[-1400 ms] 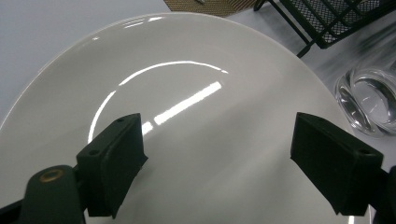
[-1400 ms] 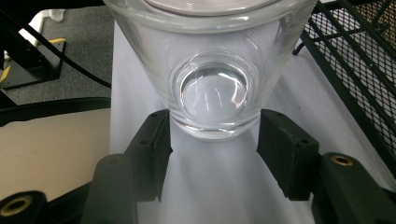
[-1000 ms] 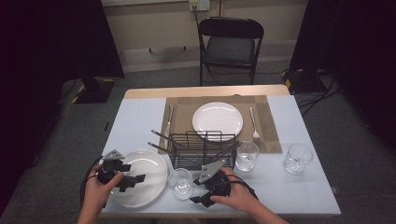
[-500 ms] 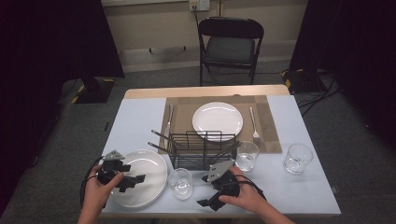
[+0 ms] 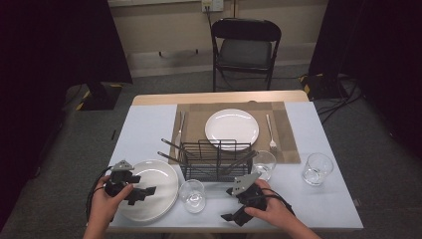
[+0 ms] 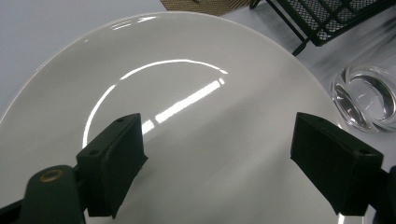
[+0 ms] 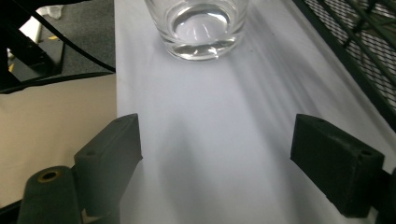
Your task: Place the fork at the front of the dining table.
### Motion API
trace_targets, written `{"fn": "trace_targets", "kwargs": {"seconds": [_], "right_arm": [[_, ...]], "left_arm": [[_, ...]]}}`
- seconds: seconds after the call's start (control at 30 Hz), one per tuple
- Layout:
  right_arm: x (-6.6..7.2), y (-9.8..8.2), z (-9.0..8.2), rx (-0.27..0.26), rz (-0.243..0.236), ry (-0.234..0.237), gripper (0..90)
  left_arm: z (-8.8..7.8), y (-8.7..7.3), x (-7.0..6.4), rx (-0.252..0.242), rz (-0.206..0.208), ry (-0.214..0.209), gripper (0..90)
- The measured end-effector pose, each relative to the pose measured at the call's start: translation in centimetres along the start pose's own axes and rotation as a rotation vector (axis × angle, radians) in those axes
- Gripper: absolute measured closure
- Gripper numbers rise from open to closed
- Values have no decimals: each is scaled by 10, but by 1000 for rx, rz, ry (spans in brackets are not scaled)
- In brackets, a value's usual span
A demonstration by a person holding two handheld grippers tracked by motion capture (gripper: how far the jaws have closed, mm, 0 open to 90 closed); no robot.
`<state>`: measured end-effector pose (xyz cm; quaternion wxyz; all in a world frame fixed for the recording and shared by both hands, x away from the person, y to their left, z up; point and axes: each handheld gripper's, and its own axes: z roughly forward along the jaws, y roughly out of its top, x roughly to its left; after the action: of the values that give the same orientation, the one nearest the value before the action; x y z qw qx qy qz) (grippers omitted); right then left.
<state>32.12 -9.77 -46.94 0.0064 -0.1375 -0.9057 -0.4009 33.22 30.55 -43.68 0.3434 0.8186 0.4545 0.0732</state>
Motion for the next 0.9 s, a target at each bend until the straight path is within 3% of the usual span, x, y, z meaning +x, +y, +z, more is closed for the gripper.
{"fn": "trace_targets", "kwargs": {"seconds": [0.37, 0.67, 0.9], "right_arm": [[-9, -15, -14, 5, 22, -37, 154], [-11, -21, -15, 0, -2, -59, 158], [-9, -23, -14, -8, -30, -76, 164]], "left_arm": [[-1, 1, -1, 0, 1, 8, 170], [-3, 2, -3, -1, -1, 3, 170], [-5, 5, -8, 7, 27, 3, 170]]}}
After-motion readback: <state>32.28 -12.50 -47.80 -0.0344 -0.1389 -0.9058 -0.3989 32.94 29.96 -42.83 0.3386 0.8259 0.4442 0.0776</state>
